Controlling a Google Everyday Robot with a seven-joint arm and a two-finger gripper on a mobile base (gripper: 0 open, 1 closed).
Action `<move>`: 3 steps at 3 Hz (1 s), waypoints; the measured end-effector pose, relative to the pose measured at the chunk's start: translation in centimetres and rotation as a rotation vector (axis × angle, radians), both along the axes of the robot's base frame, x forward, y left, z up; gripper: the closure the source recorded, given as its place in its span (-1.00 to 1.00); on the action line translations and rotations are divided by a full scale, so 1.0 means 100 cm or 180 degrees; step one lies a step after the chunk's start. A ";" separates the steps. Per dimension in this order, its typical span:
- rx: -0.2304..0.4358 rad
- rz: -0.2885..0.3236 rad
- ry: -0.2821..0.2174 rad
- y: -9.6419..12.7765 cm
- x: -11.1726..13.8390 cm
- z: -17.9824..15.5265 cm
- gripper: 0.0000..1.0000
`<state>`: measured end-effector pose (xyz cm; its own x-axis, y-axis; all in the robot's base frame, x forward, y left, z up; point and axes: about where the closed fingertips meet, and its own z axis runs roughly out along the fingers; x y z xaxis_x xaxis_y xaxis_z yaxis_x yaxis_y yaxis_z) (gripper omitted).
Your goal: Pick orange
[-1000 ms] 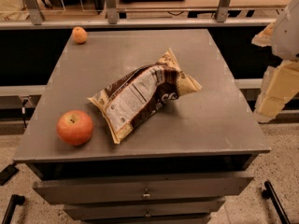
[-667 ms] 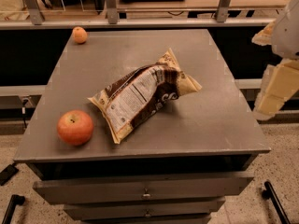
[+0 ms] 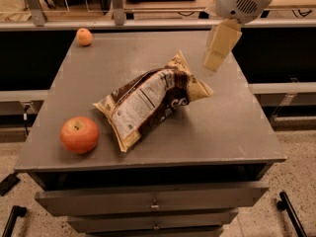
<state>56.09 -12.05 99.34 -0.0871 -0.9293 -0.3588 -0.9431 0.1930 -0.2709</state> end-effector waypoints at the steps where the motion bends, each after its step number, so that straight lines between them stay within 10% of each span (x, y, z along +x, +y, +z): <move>1: 0.0000 0.0000 0.0000 0.000 0.000 0.000 -1.00; 3: 0.0051 -0.0002 -0.0192 0.012 0.056 -0.011 -1.00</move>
Offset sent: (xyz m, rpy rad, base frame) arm 0.0344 0.0127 -0.0142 -0.0281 -0.0012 0.0559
